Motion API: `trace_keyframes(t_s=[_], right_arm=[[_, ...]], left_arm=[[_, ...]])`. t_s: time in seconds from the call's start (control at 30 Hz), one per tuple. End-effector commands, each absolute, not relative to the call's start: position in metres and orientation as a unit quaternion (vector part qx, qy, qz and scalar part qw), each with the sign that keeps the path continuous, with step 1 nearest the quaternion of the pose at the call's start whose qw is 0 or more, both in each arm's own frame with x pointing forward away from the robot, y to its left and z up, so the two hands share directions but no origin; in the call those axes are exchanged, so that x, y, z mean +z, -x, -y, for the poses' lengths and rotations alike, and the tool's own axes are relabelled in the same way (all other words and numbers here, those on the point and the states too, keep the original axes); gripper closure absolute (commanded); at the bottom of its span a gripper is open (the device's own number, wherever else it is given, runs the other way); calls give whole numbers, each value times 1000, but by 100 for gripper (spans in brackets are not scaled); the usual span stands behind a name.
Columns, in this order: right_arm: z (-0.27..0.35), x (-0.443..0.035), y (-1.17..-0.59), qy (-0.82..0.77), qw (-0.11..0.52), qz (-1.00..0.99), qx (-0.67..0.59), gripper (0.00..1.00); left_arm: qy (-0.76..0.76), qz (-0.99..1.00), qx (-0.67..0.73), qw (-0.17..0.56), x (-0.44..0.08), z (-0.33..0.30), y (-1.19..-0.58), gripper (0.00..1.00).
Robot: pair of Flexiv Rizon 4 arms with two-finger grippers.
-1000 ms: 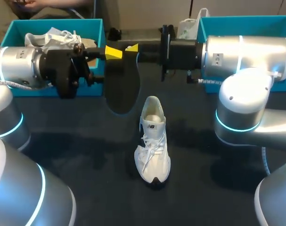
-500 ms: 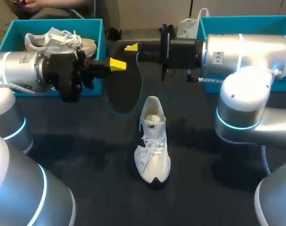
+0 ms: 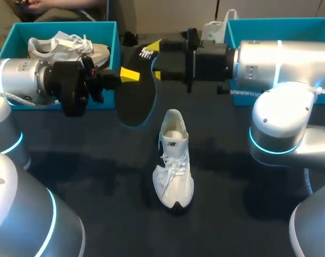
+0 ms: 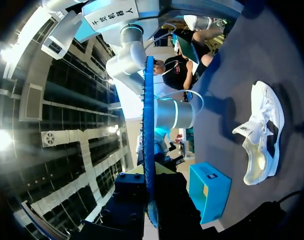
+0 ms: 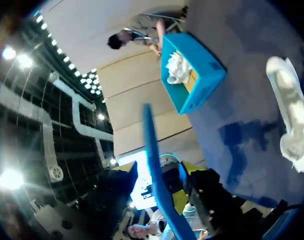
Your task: Take the shoe out of the shoebox, open the shoe tongue, remove and reinsert the insole, then place the shoe into the shoebox
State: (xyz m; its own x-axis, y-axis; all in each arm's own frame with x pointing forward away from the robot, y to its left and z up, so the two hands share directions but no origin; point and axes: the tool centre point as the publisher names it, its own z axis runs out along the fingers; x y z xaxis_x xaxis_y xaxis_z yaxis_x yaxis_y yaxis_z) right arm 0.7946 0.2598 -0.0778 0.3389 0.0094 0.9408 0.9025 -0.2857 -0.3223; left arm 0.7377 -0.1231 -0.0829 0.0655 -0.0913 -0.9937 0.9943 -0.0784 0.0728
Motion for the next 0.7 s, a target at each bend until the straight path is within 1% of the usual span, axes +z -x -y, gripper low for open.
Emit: trace_keyframes(t_s=[0.03, 0.13, 0.17, 0.2, 0.23, 0.47, 0.7], right_arm=[[-240, -74, -787, 646, 467, 373, -475, 0], [-233, -71, -783, 622, 448, 419, -486, 0], [-231, -69, -782, 603, 434, 445, -500, 0], [-229, -67, -781, 597, 434, 432, -519, 0], [-225, -66, -781, 584, 418, 450, -532, 0], [-200, -63, -775, 556, 399, 479, -550, 0], [-175, -67, -764, 561, 389, 487, -545, 0]], left_arm=[[-515, -445, -525, 511, -81, 110, -735, 100], [-515, -445, -524, 512, -80, 105, -734, 100], [-515, -446, -524, 511, -80, 103, -734, 100], [-515, -446, -523, 511, -80, 102, -734, 100], [-515, -448, -524, 508, -80, 101, -734, 100], [-510, -451, -531, 506, -72, 95, -728, 100], [-509, -448, -536, 503, -60, 85, -721, 100]])
